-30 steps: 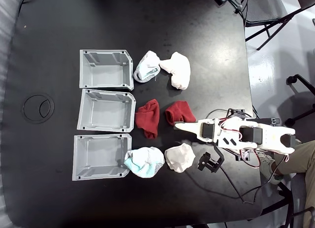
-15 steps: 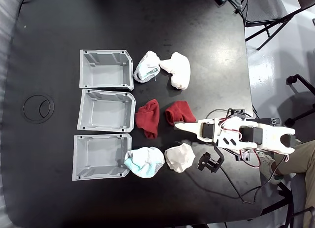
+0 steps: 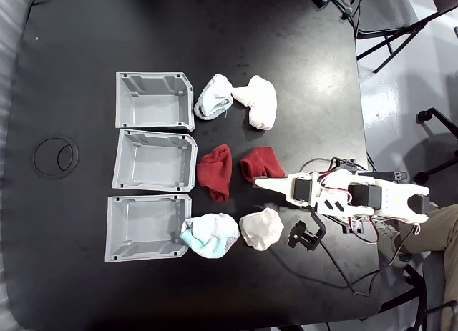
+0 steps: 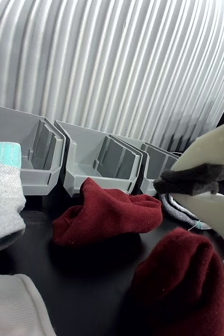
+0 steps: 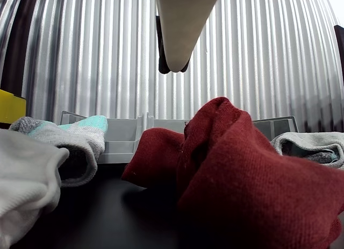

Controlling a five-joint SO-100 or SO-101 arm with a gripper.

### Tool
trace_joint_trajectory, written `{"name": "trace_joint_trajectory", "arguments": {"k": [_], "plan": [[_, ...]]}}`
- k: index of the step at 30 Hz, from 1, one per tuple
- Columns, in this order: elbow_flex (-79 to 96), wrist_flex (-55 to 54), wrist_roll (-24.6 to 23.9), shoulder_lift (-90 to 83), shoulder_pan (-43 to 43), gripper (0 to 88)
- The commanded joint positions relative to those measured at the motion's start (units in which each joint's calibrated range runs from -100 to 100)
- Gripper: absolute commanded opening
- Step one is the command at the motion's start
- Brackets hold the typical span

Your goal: Put the sock in the container

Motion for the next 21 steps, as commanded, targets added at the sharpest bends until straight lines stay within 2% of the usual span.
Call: {"name": "trace_joint_trajectory", "arguments": {"k": [1,18,21], "plan": [[0.27,-0.18,0.06,0.00,-0.47,1.4],[-1.26,-0.01,0.06,0.08,-2.52,1.3],[-6.40,6.48,0.06,0.08,-2.44,1.2]]}}
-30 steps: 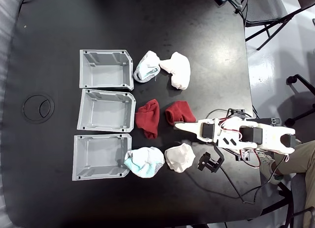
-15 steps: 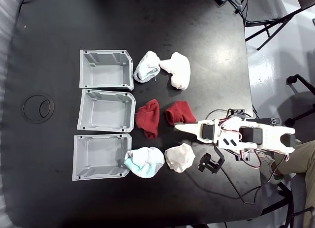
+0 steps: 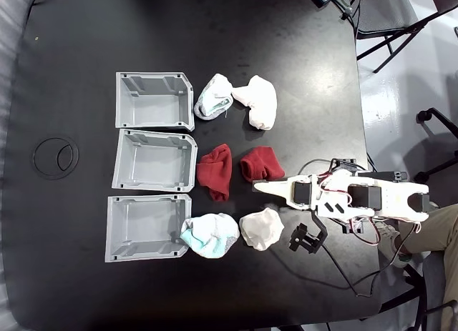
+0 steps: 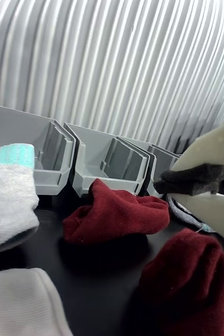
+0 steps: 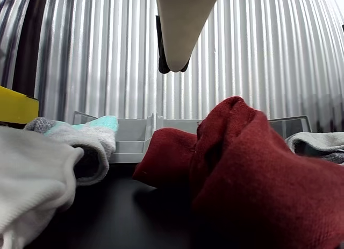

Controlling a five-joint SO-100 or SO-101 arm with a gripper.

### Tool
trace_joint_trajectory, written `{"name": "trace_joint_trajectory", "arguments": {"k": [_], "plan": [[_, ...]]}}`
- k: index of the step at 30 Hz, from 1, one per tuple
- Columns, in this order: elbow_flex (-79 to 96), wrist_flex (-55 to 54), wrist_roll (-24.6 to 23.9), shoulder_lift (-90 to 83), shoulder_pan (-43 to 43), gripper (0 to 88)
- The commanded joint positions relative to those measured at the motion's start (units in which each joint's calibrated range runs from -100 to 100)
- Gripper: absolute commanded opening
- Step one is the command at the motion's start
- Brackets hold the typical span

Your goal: Put the sock in the container

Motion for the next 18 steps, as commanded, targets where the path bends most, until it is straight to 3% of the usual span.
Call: {"name": "trace_joint_trajectory", "arguments": {"k": [1,6,10,18], "plan": [[-8.84,9.05,0.17,0.17,-0.11,1.2],[-16.41,15.37,4.98,0.25,1.23,1.3],[-22.18,19.13,5.55,5.27,2.41,1.3],[-47.79,28.52,5.09,36.13,2.96,1.3]]}}
